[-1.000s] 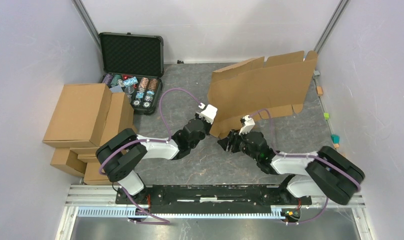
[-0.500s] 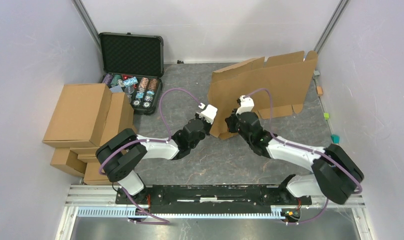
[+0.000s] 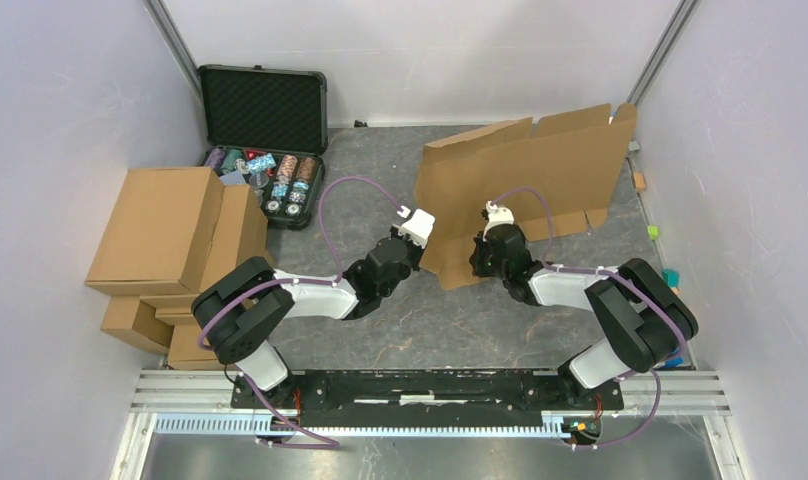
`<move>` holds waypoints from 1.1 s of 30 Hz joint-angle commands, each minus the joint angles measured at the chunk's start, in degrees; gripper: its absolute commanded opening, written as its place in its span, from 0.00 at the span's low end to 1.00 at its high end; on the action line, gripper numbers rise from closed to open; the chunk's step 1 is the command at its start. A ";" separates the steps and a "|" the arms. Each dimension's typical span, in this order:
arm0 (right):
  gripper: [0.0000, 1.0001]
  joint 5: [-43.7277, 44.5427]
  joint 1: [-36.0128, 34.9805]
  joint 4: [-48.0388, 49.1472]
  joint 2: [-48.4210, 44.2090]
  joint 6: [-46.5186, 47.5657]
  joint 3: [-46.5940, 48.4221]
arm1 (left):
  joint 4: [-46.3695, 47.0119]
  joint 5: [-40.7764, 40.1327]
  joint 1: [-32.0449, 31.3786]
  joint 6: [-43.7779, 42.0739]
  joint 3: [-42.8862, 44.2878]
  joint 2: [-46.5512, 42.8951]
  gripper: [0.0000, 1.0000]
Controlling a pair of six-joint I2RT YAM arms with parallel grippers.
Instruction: Fold the paper box
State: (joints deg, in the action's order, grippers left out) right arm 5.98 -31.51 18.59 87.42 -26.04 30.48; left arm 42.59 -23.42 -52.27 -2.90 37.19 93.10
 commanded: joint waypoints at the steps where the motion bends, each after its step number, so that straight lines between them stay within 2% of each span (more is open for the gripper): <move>1: 0.00 -3.03 -0.35 1.71 0.42 1.77 -2.70 | 0.47 0.63 -0.24 1.10 0.40 -0.62 0.23; 4: 0.00 -4.10 -0.40 1.68 1.00 1.96 -2.43 | 0.13 1.62 -0.07 2.40 0.64 -0.66 0.37; 5: 0.00 -4.10 -0.39 1.87 1.14 1.82 -2.52 | 0.22 1.71 0.05 3.21 0.62 -0.58 0.39; 8: 0.00 -5.11 -0.39 2.62 1.80 1.53 -2.79 | 0.14 2.42 0.67 5.75 0.69 -0.56 0.40; 15: 0.00 -8.85 -0.63 5.82 2.08 2.15 -3.84 | 0.30 2.89 0.72 5.84 0.52 -0.72 0.43; 18: 0.00 -8.22 -1.57 5.70 1.88 2.91 -3.65 | 0.77 2.93 0.77 5.90 0.53 -0.56 0.47; 21: 0.00 -6.38 -2.84 4.50 2.36 3.75 -2.77 | 1.21 2.81 0.85 6.35 0.48 -0.29 0.47; 26: 0.00 -4.99 -4.58 4.21 3.60 4.36 -1.90 | 1.66 4.54 1.03 5.35 0.60 0.38 0.05; 27: 0.00 -4.94 -4.87 4.12 3.87 4.46 -1.67 | 0.88 4.61 1.03 4.66 0.95 0.55 0.02; 33: 0.00 -5.59 -5.31 4.42 4.38 4.65 -1.30 | 0.92 4.63 1.02 3.78 1.10 0.84 0.02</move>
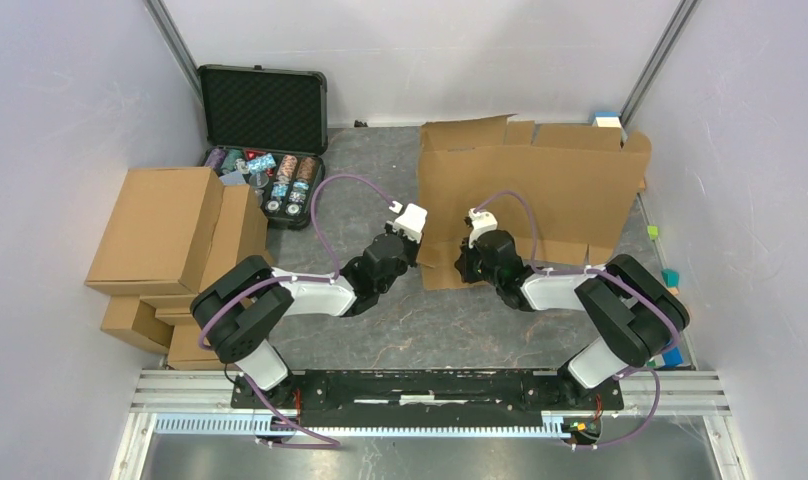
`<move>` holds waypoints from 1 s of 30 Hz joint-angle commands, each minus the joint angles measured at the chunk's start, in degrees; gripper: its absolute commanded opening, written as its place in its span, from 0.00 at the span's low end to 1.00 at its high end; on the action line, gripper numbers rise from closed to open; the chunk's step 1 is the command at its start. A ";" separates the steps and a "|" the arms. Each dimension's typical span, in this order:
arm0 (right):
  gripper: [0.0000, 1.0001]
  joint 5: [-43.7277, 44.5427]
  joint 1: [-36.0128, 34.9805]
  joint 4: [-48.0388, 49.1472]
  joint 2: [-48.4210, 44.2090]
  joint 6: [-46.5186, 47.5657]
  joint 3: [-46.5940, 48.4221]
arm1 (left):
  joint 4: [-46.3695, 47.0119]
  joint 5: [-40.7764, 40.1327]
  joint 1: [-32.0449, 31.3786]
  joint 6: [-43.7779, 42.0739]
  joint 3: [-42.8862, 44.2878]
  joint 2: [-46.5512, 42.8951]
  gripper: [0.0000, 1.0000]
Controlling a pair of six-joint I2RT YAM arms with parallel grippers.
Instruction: Fold the paper box
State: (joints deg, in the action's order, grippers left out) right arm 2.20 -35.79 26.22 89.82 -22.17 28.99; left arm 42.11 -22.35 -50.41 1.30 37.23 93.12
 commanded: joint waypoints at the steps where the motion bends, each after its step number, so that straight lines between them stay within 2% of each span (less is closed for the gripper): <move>1: 0.00 -2.00 -1.16 -2.93 1.98 0.92 0.25 | 2.07 3.96 -0.83 -0.58 0.84 1.04 0.02; 8: 0.00 -2.02 -2.27 -2.74 2.49 2.22 0.97 | 11.67 1.64 -0.83 2.14 -1.99 3.40 0.02; 15: 0.00 -1.71 -2.53 -3.39 2.71 3.15 1.78 | 12.12 1.26 -0.83 4.85 -2.36 4.17 0.03; 23: 0.00 -4.98 -2.45 5.24 0.39 1.84 -1.21 | 12.74 0.47 -1.07 4.67 -3.60 3.99 0.02; 30: 0.00 -7.35 -1.32 14.09 -1.31 -1.82 -5.83 | 26.47 -7.77 -6.46 -1.04 -7.82 7.82 0.02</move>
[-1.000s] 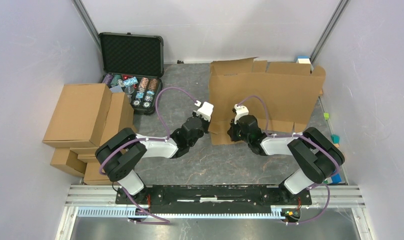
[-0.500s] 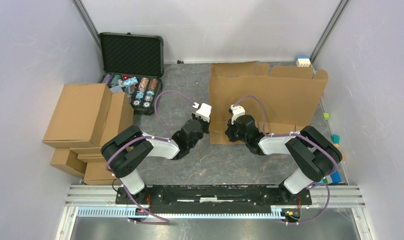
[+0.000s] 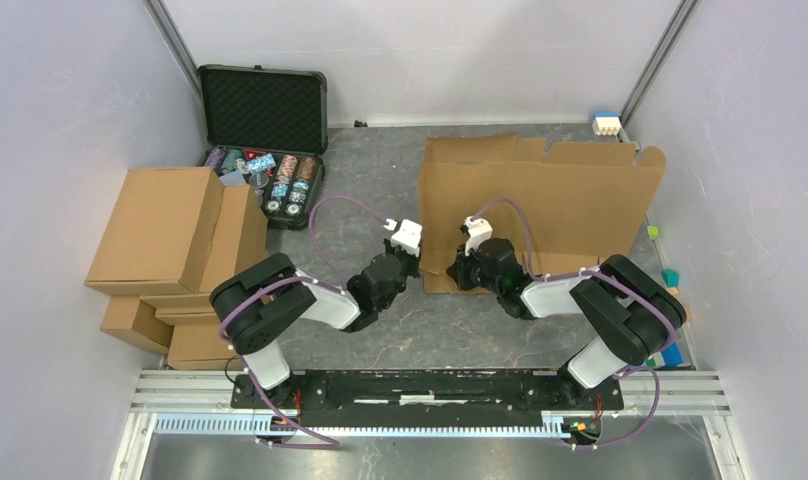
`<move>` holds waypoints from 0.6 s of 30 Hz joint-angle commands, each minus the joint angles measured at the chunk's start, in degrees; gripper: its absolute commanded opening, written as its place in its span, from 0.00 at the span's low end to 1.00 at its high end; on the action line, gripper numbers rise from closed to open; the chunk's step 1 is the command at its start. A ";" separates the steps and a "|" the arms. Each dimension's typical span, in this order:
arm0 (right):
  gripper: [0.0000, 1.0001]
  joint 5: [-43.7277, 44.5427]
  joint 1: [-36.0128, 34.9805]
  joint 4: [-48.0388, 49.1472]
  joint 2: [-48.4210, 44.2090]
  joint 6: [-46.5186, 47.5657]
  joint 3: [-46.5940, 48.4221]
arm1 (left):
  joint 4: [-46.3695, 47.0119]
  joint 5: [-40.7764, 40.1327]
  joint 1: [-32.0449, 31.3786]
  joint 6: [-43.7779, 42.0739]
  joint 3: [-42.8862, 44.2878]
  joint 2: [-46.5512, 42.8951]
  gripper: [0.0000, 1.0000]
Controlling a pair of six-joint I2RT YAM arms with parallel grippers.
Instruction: Fold the paper box
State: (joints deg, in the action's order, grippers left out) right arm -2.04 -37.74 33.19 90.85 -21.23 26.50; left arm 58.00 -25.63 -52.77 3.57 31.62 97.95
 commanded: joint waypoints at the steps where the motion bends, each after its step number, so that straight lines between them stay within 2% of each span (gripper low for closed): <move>1: 0.00 -2.97 0.81 7.79 -3.23 -2.95 -4.03 | 12.57 -5.98 -5.14 -6.21 -2.30 3.78 0.02; 6: 0.00 -1.66 1.24 10.08 -7.67 -2.59 -6.91 | 19.52 -11.27 -8.83 -11.50 -2.73 7.20 0.02; 11: 0.00 -0.90 1.17 10.29 -10.84 -0.59 -7.92 | 17.59 -12.47 -9.84 -11.24 -1.47 8.46 0.02; 18: 0.00 -2.93 0.29 5.95 -3.46 0.78 -2.97 | 17.61 -12.43 -10.06 -10.76 -1.22 8.67 0.02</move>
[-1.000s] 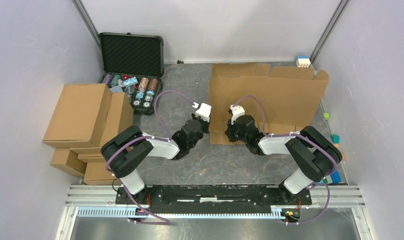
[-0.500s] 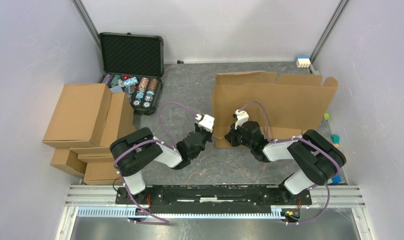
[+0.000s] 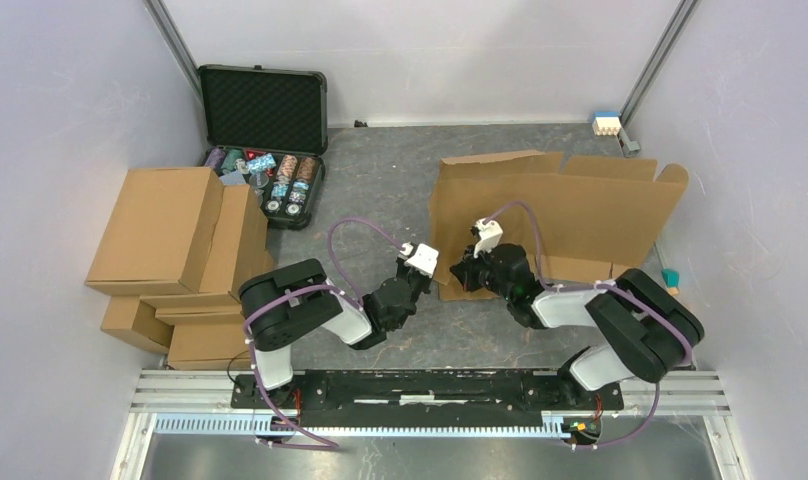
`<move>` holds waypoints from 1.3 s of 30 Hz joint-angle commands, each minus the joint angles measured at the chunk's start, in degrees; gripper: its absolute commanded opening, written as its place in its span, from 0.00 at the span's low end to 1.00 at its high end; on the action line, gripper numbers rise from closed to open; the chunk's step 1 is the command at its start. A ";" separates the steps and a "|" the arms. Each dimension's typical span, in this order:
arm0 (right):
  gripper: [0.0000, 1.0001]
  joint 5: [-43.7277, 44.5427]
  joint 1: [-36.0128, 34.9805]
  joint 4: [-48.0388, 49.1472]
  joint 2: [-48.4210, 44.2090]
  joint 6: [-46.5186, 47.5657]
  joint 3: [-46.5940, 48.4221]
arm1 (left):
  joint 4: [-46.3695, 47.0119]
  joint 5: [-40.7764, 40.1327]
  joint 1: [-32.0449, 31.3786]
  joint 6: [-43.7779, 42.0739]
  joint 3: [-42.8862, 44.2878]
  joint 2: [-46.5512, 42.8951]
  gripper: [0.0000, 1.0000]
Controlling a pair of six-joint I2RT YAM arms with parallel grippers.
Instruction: Fold the paper box
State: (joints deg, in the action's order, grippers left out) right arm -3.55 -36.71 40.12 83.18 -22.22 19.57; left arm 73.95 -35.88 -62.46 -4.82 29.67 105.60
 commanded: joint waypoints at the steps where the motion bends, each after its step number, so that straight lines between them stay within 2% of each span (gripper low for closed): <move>1: 0.00 -0.70 -1.17 -3.12 5.48 2.57 5.50 | 1.72 -2.18 -0.38 -2.16 0.70 1.05 0.02; 7: 0.00 1.21 -2.64 -6.21 7.62 3.82 7.04 | 1.35 -1.86 -0.36 -0.84 0.60 0.62 0.02; 11: 0.00 6.36 -2.84 -12.22 8.75 4.09 8.18 | -7.87 -4.25 -0.36 3.97 2.13 -2.54 0.08; 14: 0.00 7.41 -2.84 -15.48 10.72 4.13 9.79 | -16.19 -6.47 -0.26 6.74 3.51 -6.55 0.23; 18: 0.00 7.34 -2.78 -15.88 11.50 3.95 10.46 | -28.71 -5.16 0.23 9.78 5.94 -12.25 0.52; 21: 0.00 7.42 -2.84 -16.57 11.71 3.91 11.14 | -36.74 -4.37 0.87 12.55 8.75 -16.03 0.60; 27: 0.00 6.66 -2.84 -16.98 12.14 3.81 11.69 | -42.87 6.52 6.51 15.45 11.35 -22.29 0.66; 31: 0.00 5.93 -2.89 -17.15 12.62 3.72 12.33 | -42.34 7.40 9.17 14.03 12.78 -22.93 0.71; 36: 0.00 5.79 -2.91 -17.39 12.91 3.79 12.70 | -40.31 20.01 15.93 16.22 14.18 -23.31 0.67; 39: 0.00 5.62 -2.97 -17.52 13.11 3.82 12.92 | -42.72 21.89 16.14 13.81 16.69 -24.17 0.67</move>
State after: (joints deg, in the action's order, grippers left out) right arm 1.54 -39.55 28.97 93.86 -19.42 32.18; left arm 31.79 -20.95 -47.07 8.80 41.91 83.74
